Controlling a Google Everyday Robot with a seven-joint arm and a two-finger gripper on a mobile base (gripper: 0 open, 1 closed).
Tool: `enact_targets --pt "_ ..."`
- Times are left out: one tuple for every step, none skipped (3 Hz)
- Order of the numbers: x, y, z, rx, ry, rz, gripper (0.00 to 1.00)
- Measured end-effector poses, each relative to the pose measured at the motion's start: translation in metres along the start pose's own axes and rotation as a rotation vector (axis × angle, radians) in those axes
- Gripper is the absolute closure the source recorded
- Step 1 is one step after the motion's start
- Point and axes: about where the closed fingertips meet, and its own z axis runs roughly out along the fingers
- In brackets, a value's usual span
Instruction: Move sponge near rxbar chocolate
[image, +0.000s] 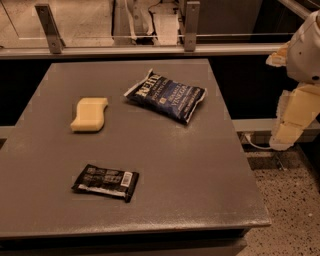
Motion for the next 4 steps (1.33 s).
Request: enact_targets --pt "0.0 0.0 0.0 0.0 0.0 0.0 0.0" --pt "-0.027 -0.014 0.012 -0.003 -0.044 -0.04 0.0" --pt "-0.086 -0.042 0.038 -0.023 -0.123 -0.112 0.0" --pt "-0.164 -0.072 0.061 -0.036 -0.25 -0.189 0.0"
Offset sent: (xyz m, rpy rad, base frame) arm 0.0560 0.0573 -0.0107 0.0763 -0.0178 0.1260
